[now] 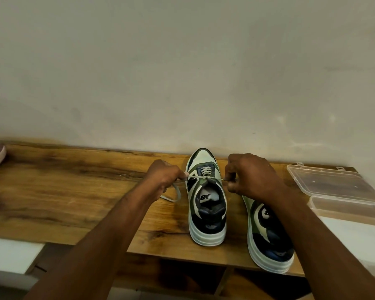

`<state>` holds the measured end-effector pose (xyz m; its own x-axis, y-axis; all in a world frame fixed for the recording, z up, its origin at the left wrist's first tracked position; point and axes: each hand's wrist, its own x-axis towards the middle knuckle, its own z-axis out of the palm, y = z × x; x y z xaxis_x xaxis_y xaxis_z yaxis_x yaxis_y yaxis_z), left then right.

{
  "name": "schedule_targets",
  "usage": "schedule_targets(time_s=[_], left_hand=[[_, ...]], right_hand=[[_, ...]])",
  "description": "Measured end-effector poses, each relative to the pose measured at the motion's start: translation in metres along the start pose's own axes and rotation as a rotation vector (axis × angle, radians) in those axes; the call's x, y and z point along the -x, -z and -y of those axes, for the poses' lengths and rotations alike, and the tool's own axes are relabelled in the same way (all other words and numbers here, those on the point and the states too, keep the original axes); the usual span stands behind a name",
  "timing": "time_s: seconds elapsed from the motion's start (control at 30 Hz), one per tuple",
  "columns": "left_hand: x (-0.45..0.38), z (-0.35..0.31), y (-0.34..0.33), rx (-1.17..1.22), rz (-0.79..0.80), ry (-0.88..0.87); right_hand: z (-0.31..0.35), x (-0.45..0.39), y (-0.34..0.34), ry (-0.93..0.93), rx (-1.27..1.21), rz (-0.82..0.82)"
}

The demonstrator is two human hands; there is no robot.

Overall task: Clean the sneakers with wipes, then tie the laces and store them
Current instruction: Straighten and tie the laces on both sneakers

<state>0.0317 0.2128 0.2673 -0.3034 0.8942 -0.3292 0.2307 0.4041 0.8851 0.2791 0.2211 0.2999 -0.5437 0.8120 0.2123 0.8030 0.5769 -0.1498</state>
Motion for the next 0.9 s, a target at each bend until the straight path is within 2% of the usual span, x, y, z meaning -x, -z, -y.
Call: schedule_targets(time_s=[0.13,0.37,0.5,0.67,0.9], left_hand=[[0.0,0.003,0.0,-0.039,0.017,-0.015],[0.011,0.002,0.012,-0.051,0.288,-0.036],[0.015,-0.002,0.013,0.039,0.355,-0.047],[0.017,-0.005,0.008,0.155,0.358,-0.073],[0.019,-0.006,0.006,0.224,0.383,-0.133]], right_hand=[[-0.001,0.0,0.002,-0.06,-0.075,0.026],[-0.009,0.004,0.0,-0.179,-0.364,0.02],[-0.008,0.003,0.003,-0.255,-0.62,0.0],[0.001,0.002,0.013,-0.332,-0.937,-0.019],[-0.004,0.001,0.023,-0.415,-0.903,0.082]])
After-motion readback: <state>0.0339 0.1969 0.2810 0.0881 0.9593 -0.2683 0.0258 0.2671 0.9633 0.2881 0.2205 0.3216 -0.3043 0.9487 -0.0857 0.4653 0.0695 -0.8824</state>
